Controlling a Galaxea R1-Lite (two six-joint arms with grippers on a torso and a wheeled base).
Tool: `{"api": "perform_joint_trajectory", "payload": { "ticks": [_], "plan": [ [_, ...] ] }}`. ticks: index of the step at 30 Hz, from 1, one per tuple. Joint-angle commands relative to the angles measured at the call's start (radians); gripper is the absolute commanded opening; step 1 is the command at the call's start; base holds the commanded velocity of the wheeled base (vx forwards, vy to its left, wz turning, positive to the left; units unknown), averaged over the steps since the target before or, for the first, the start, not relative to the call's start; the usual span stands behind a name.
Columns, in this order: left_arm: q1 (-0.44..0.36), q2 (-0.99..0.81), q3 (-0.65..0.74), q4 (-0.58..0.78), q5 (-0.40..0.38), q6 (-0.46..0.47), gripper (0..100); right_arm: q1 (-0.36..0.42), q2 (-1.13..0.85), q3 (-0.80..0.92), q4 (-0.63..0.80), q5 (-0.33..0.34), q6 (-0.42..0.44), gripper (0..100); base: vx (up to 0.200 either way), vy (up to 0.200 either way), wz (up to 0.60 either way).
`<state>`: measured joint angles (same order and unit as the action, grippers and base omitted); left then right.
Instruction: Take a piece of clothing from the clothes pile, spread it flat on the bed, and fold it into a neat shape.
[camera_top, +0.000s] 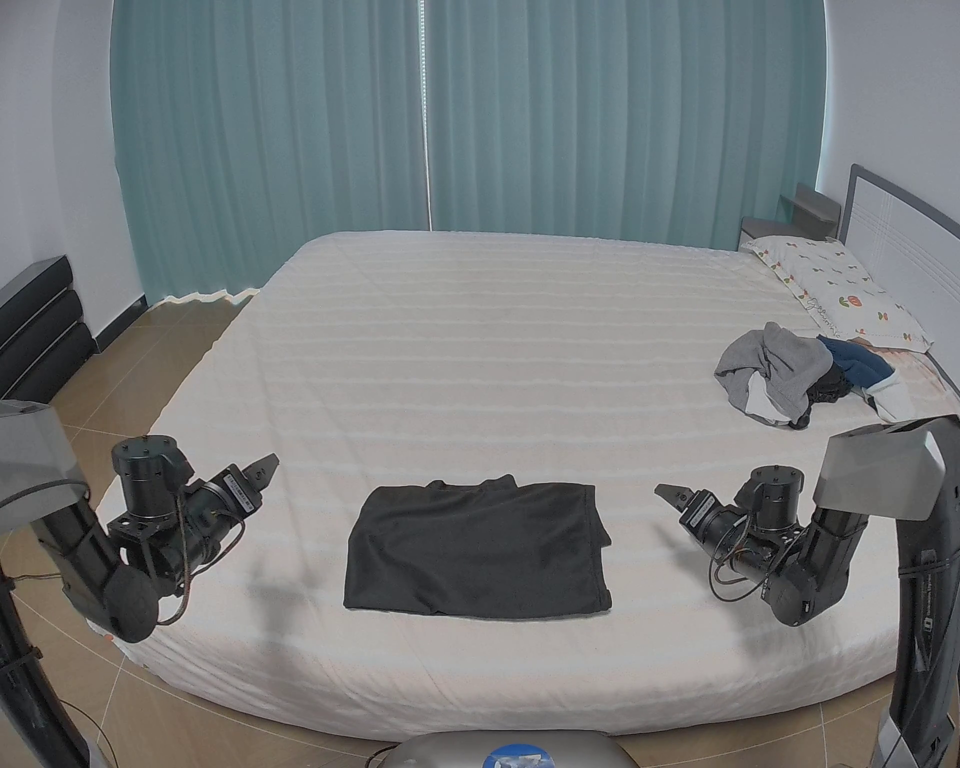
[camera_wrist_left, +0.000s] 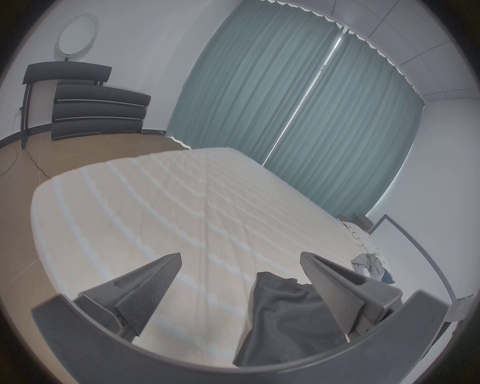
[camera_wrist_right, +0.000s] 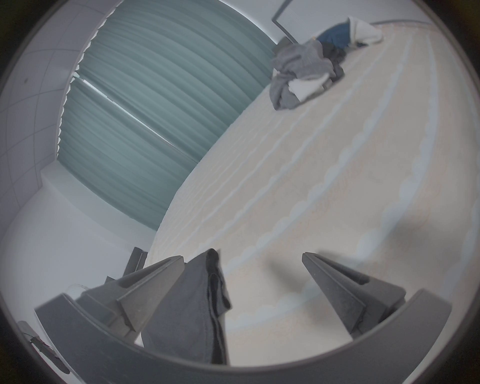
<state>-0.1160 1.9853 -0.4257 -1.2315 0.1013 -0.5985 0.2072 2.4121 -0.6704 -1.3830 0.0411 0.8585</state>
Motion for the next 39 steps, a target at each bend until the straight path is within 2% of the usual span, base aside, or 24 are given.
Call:
{"api": "perform_joint_trajectory", "payload": {
  "ticks": [1, 5, 8, 12, 15, 16, 17, 22, 25, 26, 27, 29, 32, 33, 34, 35, 36, 37, 38, 39],
  "plan": [
    [0.018, -0.324, 0.159, 0.01, 0.002, 0.023, 100, 0.014, -0.346, 0.147, 0.104, -0.063, -0.115, 100, 0.0, 0.0, 0.0],
    [0.018, -0.479, 0.236, 0.03, 0.005, 0.111, 100, 0.009, -0.541, 0.276, 0.116, -0.079, -0.185, 100, 0.0, 0.0, 0.0],
    [0.018, -0.632, 0.266, 0.096, 0.008, 0.161, 100, 0.006, -0.726, 0.443, 0.114, -0.087, -0.322, 100, 0.0, 0.0, 0.0],
    [0.018, -0.821, 0.255, 0.276, 0.021, 0.187, 100, 0.008, -0.938, 0.575, 0.122, -0.089, -0.398, 100, 0.0, 0.0, 0.0],
    [0.013, -0.991, 0.24, 0.46, 0.031, 0.212, 100, -0.002, -1.088, 0.629, 0.168, -0.09, -0.449, 100, 0.0, 0.0, 0.0],
    [0.013, -0.991, 0.24, 0.46, 0.031, 0.212, 100, -0.002, -1.088, 0.629, 0.168, -0.09, -0.449, 100, 0.0, 0.0, 0.0],
    [0.013, -1.099, 0.226, 0.569, 0.031, 0.227, 100, -0.032, -1.179, 0.643, 0.232, -0.092, -0.483, 100, 0.0, 0.0, 0.0],
    [0.025, -1.389, 0.147, 0.914, 0.051, 0.276, 100, -0.118, -1.426, 0.647, 0.47, -0.089, -0.561, 100, 0.0, 0.0, 0.0],
    [0.029, -1.628, 0.041, 1.271, 0.067, 0.324, 100, -0.161, -1.65, 0.646, 0.673, -0.089, -0.624, 100, 0.0, 0.0, 0.0],
    [0.029, -1.628, 0.041, 1.271, 0.067, 0.324, 100, -0.161, -1.65, 0.646, 0.673, -0.089, -0.624, 100, 0.0, 0.0, 0.0],
    [0.027, -1.731, -0.013, 1.432, 0.064, 0.361, 100, -0.183, -1.777, 0.637, 0.789, -0.089, -0.67, 100, 0.0, 0.0, 0.0],
    [0.025, -1.844, -0.064, 1.589, 0.064, 0.414, 100, -0.201, -1.955, 0.614, 0.969, -0.089, -0.731, 100, 0.0, 0.0, 0.0],
    [0.036, -1.896, -0.077, 1.661, 0.087, 0.462, 100, -0.207, -2.213, 0.557, 1.254, -0.089, -0.819, 100, 0.0, 0.0, 0.0],
    [0.039, -1.896, -0.08, 1.664, 0.092, 0.462, 100, -0.207, -2.236, 0.548, 1.288, -0.089, -0.828, 100, 0.0, 0.0, 0.0],
    [0.081, -1.91, -0.082, 1.661, 0.101, 0.459, 100, -0.207, -2.397, 0.502, 1.501, -0.09, -0.889, 100, 0.0, 0.0, 0.0],
    [0.096, -1.916, -0.07, 1.658, 0.097, 0.462, 100, -0.204, -2.412, 0.485, 1.59, -0.098, -0.911, 100, 0.0, 0.0, 0.0],
    [0.107, -1.939, -0.054, 1.666, 0.083, 0.467, 100, -0.209, -2.412, 0.469, 1.644, -0.129, -0.926, 100, 0.0, 0.0, 0.0],
    [0.107, -1.939, -0.054, 1.666, 0.083, 0.467, 100, -0.209, -2.412, 0.469, 1.644, -0.129, -0.926, 100, 0.0, 0.0, 0.0],
    [0.114, -1.982, -0.007, 1.666, 0.041, 0.499, 100, -0.207, -2.406, 0.463, 1.625, -0.193, -0.924, 100, 0.0, 0.0, 0.0],
    [0.114, -1.985, 0.021, 1.655, 0.037, 0.534, 100, -0.207, -2.411, 0.474, 1.61, -0.21, -0.924, 100, 0.0, 0.0, 0.0]
  ]
}}
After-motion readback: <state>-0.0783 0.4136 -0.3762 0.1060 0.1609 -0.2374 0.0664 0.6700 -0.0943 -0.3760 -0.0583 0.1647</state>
